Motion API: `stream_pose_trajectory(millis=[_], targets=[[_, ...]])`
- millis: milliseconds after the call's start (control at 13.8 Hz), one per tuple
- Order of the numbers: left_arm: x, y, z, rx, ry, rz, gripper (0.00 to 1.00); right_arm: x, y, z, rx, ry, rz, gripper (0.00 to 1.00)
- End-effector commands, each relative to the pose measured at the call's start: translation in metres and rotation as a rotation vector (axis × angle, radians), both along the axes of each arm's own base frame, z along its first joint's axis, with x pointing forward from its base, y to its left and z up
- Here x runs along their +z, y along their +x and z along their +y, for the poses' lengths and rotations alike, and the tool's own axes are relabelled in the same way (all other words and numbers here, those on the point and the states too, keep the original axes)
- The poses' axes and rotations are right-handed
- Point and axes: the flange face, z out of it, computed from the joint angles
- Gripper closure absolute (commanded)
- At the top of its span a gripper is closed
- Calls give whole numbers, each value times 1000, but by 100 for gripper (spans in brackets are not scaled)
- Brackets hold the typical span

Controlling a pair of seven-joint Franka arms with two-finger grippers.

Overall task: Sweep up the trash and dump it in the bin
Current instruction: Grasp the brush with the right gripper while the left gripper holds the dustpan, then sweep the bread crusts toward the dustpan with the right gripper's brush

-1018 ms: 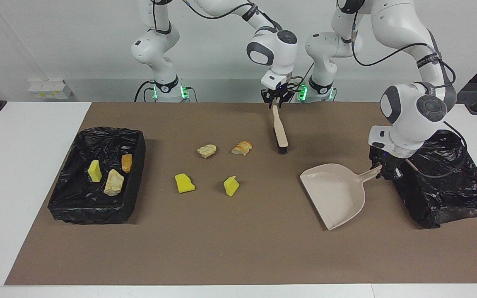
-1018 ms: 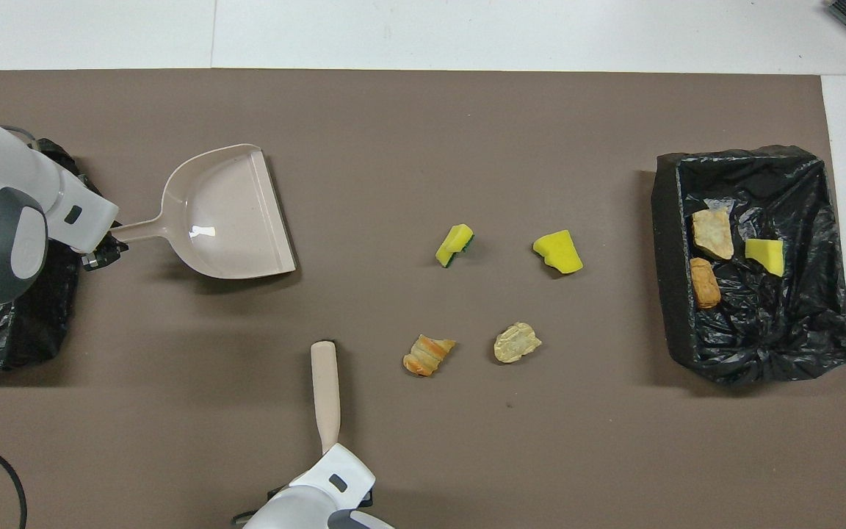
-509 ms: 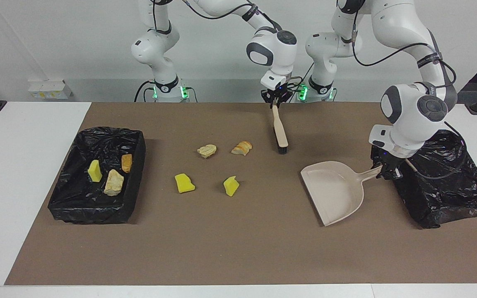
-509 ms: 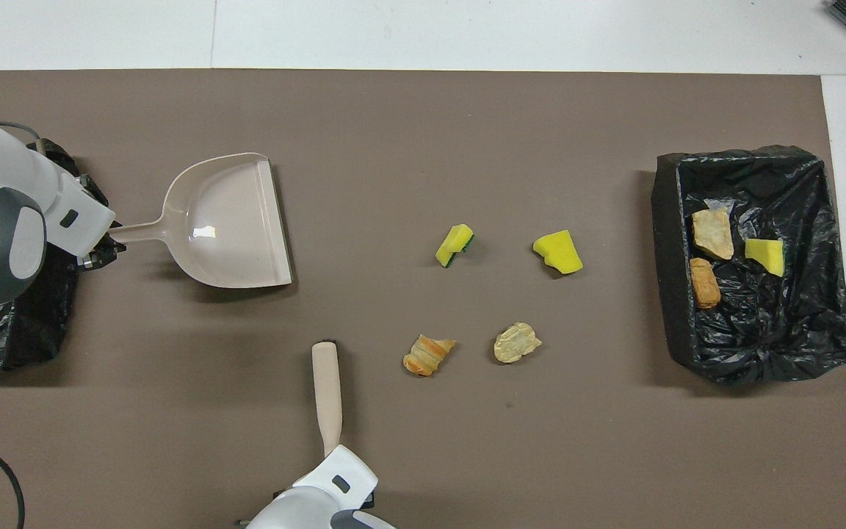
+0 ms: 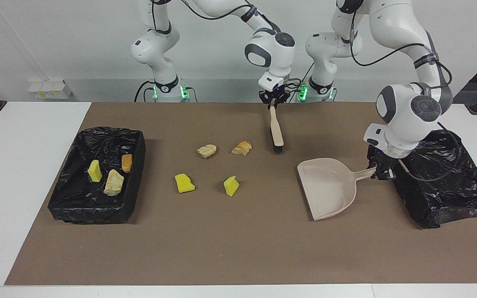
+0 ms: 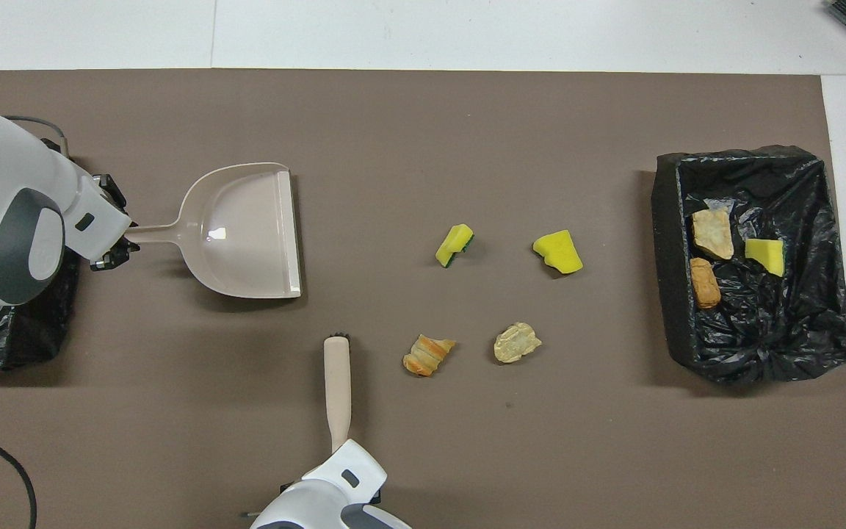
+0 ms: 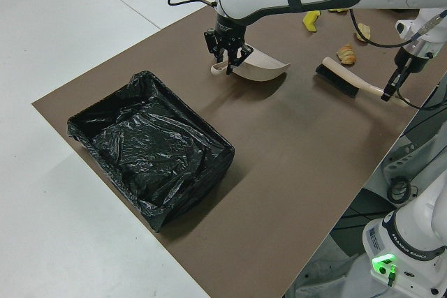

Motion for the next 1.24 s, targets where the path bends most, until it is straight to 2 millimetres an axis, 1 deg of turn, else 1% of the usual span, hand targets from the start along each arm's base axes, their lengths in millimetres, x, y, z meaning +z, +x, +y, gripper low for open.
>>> stream_pose_trajectory(millis=[0,145,291,363,436,509,582,654,800,872,1018,1163], targets=[[3,-13,-5,-25,12,-7,100,22,18,-25,-82,4,3,100],[0,-18,-12,-21,12,-4,100,39,39,-44,-130,18,-10,100],[-3,-29,-26,-22,14,9,100,53,61,-69,-176,1,-6,100],[-5,-34,-34,-34,15,17,100,63,75,-85,-205,1,-8,100],[-3,-36,-37,-36,14,14,100,72,91,-105,-233,-7,-6,100],[-4,-37,-46,-48,14,12,100,76,102,-121,-253,-18,2,100],[-5,-41,-56,-64,16,22,100,79,109,-133,-275,-27,8,100],[-3,-45,-64,-73,18,29,100,86,113,-144,-295,-41,18,100],[-5,-61,-96,-67,24,32,100,95,114,-172,-334,-102,68,100],[-8,-68,-105,-62,27,32,100,92,107,-181,-344,-141,98,100],[-13,-89,-125,-78,30,29,100,80,89,-200,-384,-193,130,100],[-22,-109,-135,-56,24,7,100,64,66,-227,-457,-232,142,100]])
